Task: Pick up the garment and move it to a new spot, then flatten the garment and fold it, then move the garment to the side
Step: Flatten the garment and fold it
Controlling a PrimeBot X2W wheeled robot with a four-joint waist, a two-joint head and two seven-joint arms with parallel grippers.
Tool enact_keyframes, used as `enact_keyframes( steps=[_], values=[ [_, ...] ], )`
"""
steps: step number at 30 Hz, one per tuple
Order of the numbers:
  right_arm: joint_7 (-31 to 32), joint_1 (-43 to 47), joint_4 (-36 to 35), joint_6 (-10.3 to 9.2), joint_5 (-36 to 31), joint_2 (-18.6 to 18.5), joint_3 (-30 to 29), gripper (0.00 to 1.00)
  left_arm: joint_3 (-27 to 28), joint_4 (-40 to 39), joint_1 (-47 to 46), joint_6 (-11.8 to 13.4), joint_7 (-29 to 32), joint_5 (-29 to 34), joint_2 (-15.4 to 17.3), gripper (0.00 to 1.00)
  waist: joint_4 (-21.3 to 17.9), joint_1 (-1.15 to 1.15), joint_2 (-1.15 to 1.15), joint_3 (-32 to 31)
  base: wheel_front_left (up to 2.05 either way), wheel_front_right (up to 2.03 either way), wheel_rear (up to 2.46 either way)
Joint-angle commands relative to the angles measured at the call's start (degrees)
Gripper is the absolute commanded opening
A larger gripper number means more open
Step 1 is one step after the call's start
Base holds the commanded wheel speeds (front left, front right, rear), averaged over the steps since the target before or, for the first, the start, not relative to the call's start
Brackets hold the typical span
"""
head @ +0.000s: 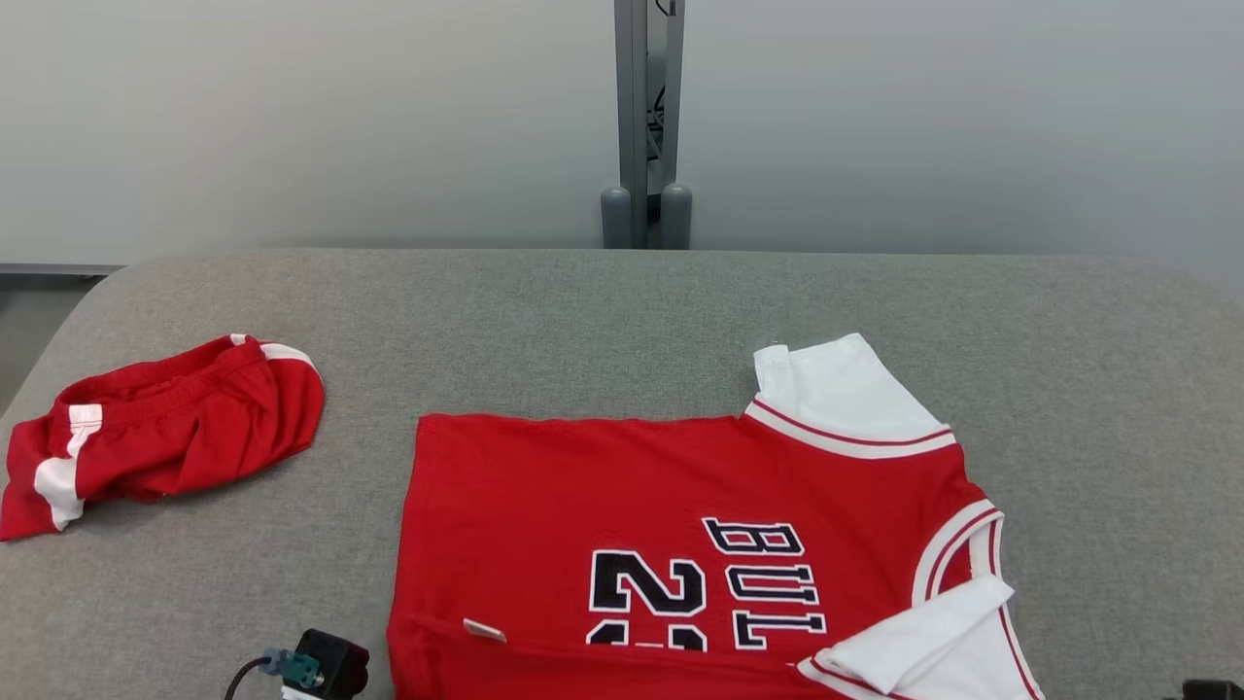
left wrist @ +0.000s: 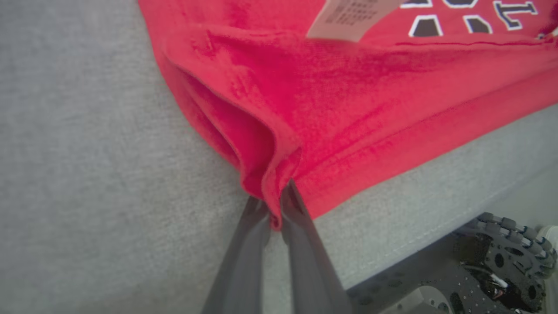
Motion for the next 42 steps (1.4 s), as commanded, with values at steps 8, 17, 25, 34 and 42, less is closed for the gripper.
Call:
enact_keyframes(
  steps=[8,17,25,34,42],
  values=[
    [8.1,6.6,-7.0,-0.49,-5.8,4.4,-8.4,1.0,0.4,-8.5,4.9,4.5,4.4,-1.7,5.1,0.09,-0.2,0.0,0.0,-0.2,0.0,0.0,0.0],
    [13.5,6.7,-13.7,-0.26,-11.4,8.9,-18.8,1.0,1.6,-13.5,6.4,8.5,4.9,-2.3,6.1,1.0,-0.1,0.0,0.0,-0.3,0.0,0.0,0.0],
    [13.7,4.0,-19.4,-0.26,-15.6,9.7,-24.4,1.0,5.5,-16.0,6.0,11.2,0.9,-3.3,7.2,1.0,0.4,0.0,0.0,-0.2,0.0,0.0,0.0],
    [4.0,-1.6,-25.3,-0.26,-20.4,6.1,-20.0,1.0,12.8,-16.3,2.7,16.2,-11.6,-1.6,5.7,1.0,0.8,0.0,0.0,0.3,0.0,0.0,0.0],
    [-18.4,-5.3,-22.9,-0.26,-27.6,-0.4,-7.9,1.0,16.1,-11.9,-1.6,14.5,-25.5,1.9,-1.3,1.0,0.7,0.0,0.0,0.4,0.0,0.0,0.0]
  ],
)
